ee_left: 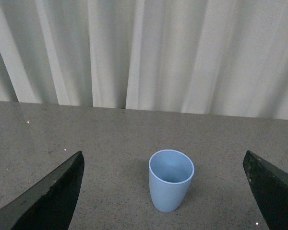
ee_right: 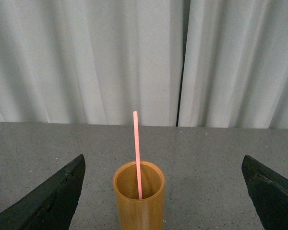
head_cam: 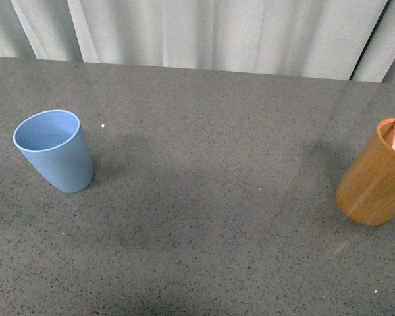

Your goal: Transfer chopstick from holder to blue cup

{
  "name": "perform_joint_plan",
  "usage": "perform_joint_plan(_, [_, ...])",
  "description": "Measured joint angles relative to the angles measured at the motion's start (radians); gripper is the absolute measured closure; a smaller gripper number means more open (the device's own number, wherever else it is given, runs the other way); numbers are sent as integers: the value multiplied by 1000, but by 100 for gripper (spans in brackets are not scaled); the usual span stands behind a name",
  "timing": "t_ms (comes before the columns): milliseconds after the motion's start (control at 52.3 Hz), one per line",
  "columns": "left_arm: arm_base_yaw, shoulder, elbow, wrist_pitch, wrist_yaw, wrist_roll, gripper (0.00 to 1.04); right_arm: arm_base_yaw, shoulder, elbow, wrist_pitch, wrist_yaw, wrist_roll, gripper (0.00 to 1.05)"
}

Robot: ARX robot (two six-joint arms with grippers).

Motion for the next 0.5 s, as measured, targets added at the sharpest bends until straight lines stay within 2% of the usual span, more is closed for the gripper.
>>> perform_joint_plan(497, [0,0,0,0,0,0,7,0,0,0,0,0,0,10])
